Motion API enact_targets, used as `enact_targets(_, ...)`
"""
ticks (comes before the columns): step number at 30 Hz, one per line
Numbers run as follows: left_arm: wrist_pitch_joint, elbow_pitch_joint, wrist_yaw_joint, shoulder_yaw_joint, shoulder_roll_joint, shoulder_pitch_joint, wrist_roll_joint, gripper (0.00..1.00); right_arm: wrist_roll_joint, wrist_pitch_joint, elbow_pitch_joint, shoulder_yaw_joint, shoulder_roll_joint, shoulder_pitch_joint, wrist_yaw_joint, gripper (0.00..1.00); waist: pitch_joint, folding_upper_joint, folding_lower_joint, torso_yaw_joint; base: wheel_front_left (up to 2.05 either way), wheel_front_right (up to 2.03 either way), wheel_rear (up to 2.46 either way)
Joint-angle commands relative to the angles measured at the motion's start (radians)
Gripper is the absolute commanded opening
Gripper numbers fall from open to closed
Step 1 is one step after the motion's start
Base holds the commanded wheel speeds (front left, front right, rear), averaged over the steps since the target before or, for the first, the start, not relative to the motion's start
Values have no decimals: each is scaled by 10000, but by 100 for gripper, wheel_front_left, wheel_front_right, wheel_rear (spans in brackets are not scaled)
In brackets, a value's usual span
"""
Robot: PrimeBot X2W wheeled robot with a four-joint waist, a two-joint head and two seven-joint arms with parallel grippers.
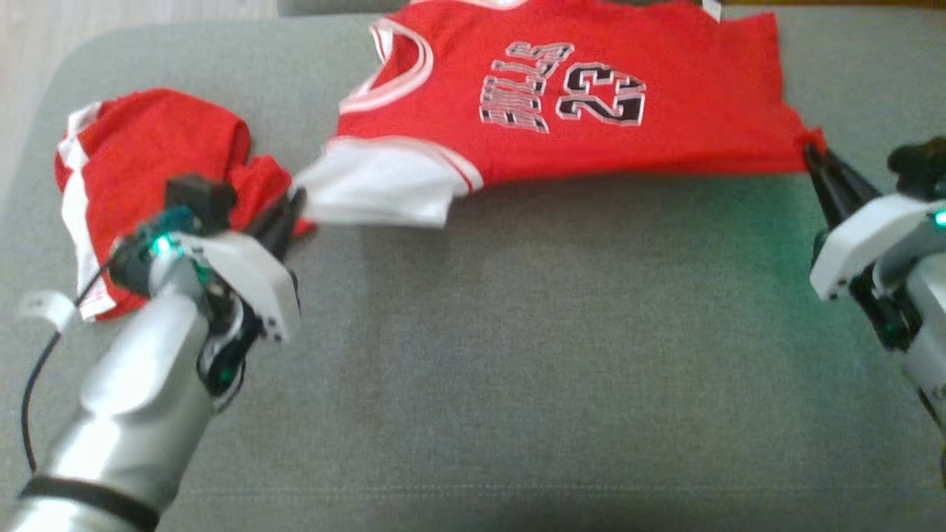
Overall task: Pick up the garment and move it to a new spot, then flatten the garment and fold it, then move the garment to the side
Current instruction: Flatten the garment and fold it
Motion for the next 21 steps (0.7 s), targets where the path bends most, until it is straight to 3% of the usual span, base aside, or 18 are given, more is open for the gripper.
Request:
enact_targets(1,372,-748,-49,165,692,55,-241,0,60,22,-225,344,-485,204,73,0,-317,0,1,57,0,0,0)
enact_targets(12,2620,-3658,-57,-208,2076,1773,-2056,0,338,571,-511,1833,-1346,911,73,0,-906,0,1,198,0,0,0)
enact_targets(21,4257,-5702,-53,-159,3149,2926,-3665,0,1369,1518,-1455,3011,-2204,1300,73,0,-1347,0,1,151,0,0,0)
